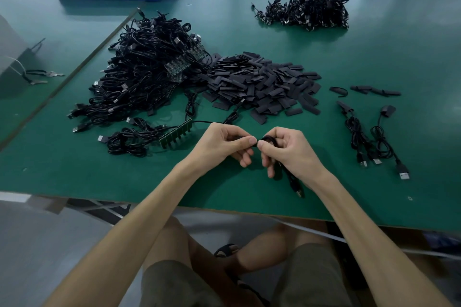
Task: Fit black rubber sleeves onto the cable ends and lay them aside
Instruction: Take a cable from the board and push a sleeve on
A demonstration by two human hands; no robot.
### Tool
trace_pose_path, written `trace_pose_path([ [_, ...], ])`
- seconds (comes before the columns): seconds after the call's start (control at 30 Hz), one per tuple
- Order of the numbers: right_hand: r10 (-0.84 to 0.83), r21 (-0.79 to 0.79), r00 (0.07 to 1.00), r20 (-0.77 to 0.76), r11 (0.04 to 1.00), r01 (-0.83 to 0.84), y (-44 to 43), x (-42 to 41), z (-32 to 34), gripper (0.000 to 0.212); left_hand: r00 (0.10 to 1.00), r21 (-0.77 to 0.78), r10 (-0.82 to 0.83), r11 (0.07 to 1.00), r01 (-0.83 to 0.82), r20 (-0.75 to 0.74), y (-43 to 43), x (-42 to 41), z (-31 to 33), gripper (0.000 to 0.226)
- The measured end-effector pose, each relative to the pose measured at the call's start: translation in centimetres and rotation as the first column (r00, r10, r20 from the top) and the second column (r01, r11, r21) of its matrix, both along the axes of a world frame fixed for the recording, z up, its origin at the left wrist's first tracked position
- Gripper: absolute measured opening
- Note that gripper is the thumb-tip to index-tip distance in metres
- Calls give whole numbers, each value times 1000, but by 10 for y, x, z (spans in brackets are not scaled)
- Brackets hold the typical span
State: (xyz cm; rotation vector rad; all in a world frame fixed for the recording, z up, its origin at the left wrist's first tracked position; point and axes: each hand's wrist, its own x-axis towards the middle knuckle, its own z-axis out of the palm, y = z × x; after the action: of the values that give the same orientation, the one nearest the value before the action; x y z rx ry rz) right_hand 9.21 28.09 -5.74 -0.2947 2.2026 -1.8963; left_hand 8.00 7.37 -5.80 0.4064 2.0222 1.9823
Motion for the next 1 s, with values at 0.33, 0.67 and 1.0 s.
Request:
trace_pose_path([
  [0.33,-52,2,998,-46,999,52,-1,-1,-1,9,1000,-34,31,999,-31,-3,2,1,2,15],
  [0.67,-88,65,991,-101,993,95,-2,-3,-6,15,1000,-30,25,999,-26,-6,2,2,2,11],
  [1.0,-77,68,992,-101,994,85,-2,-3,-7,10,1000,-28,18,999,-19,-6,3,0,0,11],
])
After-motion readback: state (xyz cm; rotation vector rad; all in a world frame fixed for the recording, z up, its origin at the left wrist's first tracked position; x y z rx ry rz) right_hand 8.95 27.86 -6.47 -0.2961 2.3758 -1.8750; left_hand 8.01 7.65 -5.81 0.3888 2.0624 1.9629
